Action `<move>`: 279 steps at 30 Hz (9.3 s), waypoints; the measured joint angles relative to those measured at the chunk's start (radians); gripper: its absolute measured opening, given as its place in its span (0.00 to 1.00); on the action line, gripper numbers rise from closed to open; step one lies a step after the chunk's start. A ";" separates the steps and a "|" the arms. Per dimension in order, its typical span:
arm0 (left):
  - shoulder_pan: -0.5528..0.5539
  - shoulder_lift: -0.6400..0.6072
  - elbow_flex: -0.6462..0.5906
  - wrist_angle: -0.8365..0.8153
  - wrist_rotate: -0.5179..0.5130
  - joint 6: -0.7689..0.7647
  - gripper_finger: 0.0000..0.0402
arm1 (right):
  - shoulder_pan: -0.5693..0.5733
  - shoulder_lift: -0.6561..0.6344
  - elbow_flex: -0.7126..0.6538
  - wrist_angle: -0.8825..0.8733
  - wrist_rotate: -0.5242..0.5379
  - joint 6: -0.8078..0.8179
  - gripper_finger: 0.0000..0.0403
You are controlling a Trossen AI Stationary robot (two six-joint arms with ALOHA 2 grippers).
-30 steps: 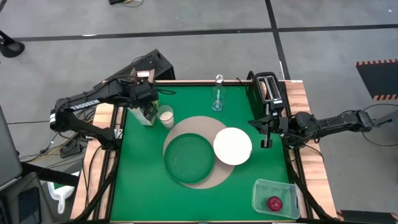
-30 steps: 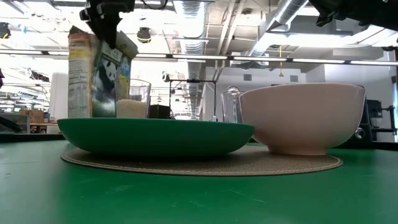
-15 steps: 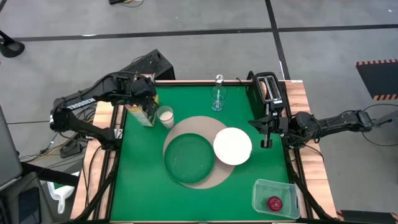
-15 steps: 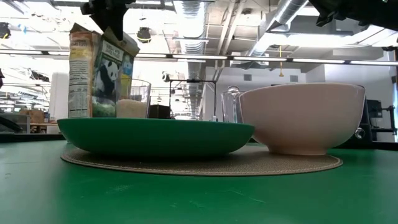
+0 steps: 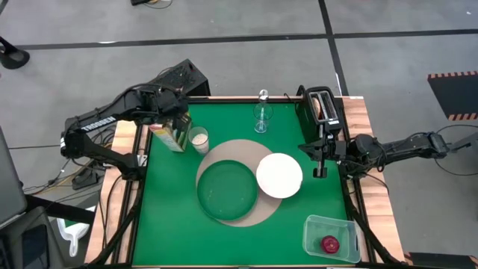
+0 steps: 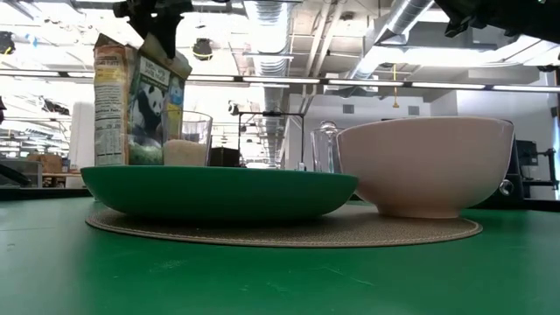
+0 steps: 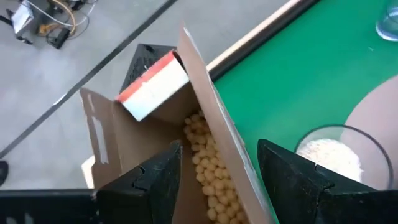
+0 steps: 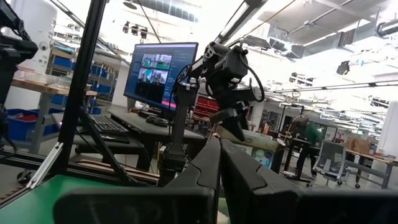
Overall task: Arrange a breakfast setting
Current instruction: Pour the cereal into the white bowl
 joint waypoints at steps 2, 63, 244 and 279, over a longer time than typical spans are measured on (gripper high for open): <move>0.002 0.000 0.000 0.020 0.015 0.010 0.50 | 0.000 0.000 0.000 0.000 0.000 0.000 0.10; 0.043 0.237 0.006 -0.145 -0.211 0.149 0.00 | 0.000 0.000 0.000 0.000 0.000 0.000 0.10; -0.677 0.139 0.193 0.577 -0.099 0.391 0.44 | -0.035 -0.461 0.164 -0.750 -0.005 0.300 0.62; -0.699 -0.065 -0.322 1.043 -0.041 0.347 0.44 | -0.019 -0.526 0.569 -1.590 -0.124 0.533 0.62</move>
